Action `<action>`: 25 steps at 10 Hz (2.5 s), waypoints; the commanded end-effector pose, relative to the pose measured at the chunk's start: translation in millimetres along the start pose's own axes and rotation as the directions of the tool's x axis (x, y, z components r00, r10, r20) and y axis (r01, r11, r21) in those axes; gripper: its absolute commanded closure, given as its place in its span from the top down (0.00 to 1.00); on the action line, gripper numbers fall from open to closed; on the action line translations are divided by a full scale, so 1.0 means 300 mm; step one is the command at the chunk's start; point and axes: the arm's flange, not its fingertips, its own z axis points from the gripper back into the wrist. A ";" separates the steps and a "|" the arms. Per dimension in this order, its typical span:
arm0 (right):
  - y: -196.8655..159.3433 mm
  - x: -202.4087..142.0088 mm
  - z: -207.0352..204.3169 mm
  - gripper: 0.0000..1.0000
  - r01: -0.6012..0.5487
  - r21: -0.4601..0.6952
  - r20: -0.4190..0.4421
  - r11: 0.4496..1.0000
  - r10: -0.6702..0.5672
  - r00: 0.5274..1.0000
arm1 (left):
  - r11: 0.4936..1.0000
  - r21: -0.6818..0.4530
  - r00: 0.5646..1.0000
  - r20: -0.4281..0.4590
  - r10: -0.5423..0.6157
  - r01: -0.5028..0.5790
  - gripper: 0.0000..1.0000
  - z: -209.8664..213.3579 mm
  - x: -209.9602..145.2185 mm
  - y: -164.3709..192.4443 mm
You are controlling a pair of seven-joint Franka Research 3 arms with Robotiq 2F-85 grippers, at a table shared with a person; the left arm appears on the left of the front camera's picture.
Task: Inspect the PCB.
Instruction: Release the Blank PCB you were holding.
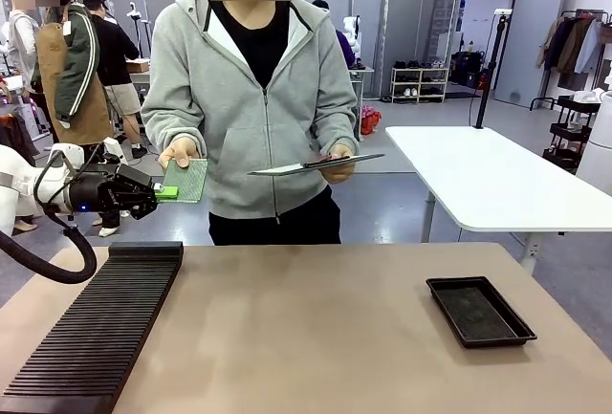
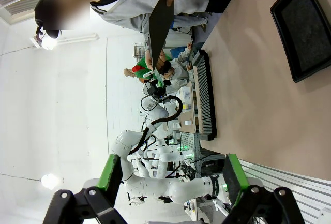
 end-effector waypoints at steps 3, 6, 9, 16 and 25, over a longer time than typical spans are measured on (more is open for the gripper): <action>0.009 -0.004 0.002 1.00 -0.008 0.000 0.002 1.000 0.008 1.000 | 1.000 -0.009 1.000 0.012 0.001 -0.001 0.00 -0.002 -0.001 -0.006; 0.009 -0.004 0.002 1.00 -0.008 0.000 0.002 1.000 0.008 1.000 | 1.000 -0.009 1.000 0.012 0.001 -0.001 0.00 -0.002 -0.001 -0.006; 0.009 -0.004 0.002 1.00 -0.008 0.000 0.002 1.000 0.008 1.000 | 1.000 -0.001 1.000 0.001 0.000 0.000 0.34 0.000 0.000 0.000; 0.009 -0.004 0.002 1.00 -0.008 0.000 0.002 1.000 0.008 1.000 | 1.000 -0.026 1.000 0.013 -0.017 0.017 0.82 -0.019 0.004 -0.015; 0.009 -0.004 0.002 1.00 -0.008 0.000 0.002 1.000 0.008 1.000 | 1.000 -0.015 1.000 0.001 -0.007 0.007 1.00 -0.027 0.004 -0.009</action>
